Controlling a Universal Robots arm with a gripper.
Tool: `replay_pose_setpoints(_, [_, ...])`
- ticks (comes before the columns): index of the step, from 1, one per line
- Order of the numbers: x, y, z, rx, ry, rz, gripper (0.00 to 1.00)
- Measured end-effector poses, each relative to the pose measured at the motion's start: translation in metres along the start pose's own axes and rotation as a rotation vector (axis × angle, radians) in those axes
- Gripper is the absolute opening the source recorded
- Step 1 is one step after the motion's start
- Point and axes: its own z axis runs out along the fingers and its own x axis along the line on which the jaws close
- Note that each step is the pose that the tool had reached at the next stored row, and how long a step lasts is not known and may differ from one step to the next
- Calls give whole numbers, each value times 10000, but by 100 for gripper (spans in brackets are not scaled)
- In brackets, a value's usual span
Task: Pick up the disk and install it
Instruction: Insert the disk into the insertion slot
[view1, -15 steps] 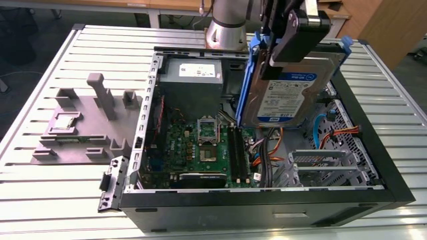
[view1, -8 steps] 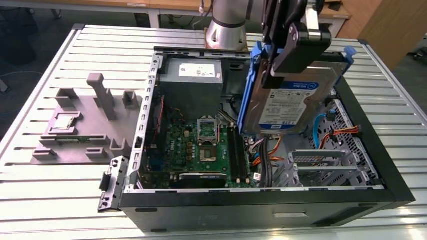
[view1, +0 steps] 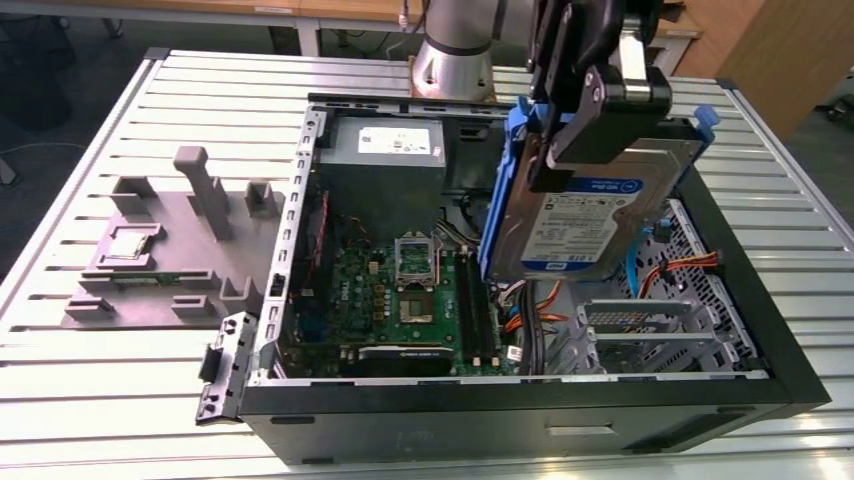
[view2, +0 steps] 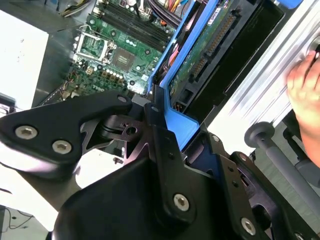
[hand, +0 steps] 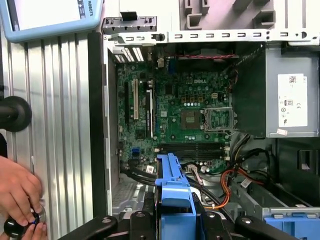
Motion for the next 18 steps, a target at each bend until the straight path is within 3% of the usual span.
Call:
replay_pose_setpoints(6, [-12, -230, 41, -10, 22, -2, 37])
replay_pose_setpoints(8, [-14, -258, 50, -10, 84, -3, 37])
replay_pose_setpoints(11, [-14, -270, 66, 2, 286, -6, 37])
replay_pose_setpoints(18, [-15, -348, 102, 2, 315, 71, 37])
